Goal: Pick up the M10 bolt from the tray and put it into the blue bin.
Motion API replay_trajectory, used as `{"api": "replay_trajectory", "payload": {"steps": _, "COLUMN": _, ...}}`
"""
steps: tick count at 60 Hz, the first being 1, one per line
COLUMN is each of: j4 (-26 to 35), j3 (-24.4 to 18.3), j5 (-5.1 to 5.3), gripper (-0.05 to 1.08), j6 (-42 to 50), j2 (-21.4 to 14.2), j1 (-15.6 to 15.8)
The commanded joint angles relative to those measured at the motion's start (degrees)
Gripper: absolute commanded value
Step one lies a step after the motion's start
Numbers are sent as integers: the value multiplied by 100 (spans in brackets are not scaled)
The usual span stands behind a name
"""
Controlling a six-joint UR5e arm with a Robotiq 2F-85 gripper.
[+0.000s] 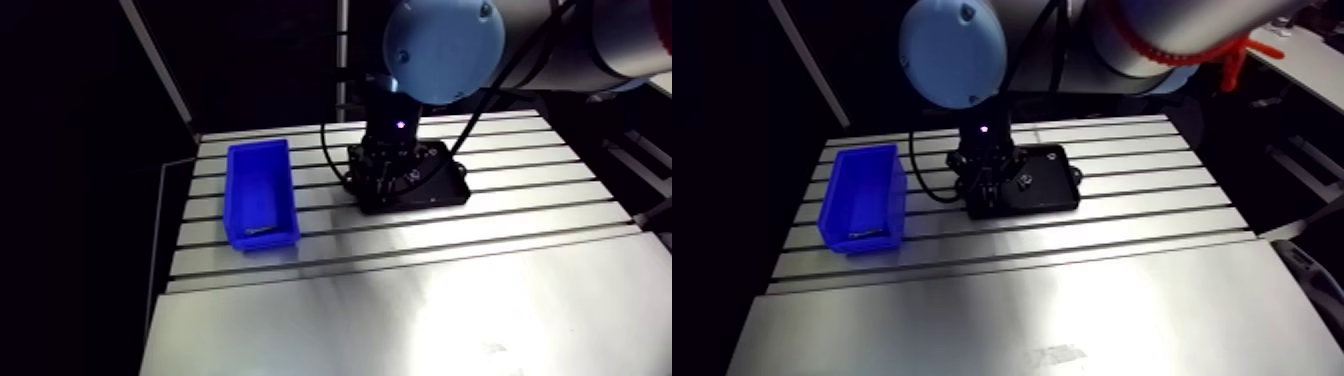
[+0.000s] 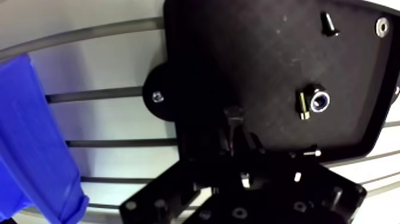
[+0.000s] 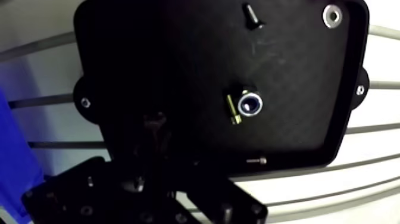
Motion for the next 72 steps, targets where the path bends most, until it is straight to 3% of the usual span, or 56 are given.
{"api": "replay_trajectory", "payload": {"steps": 1, "j4": -7, "j3": -8, "j5": 7, "gripper": 78, "j6": -7, "j2": -1, "j1": -9}}
{"api": "replay_trajectory", "payload": {"steps": 52, "j4": 9, "j3": -140, "j5": 17, "gripper": 94, "j6": -113, "j2": -87, "j1": -9}}
{"api": "replay_trajectory", "payload": {"steps": 72, "j4": 216, "j3": -246, "j5": -26, "gripper": 102, "j6": -422, "j2": -560, "j1": -9}}
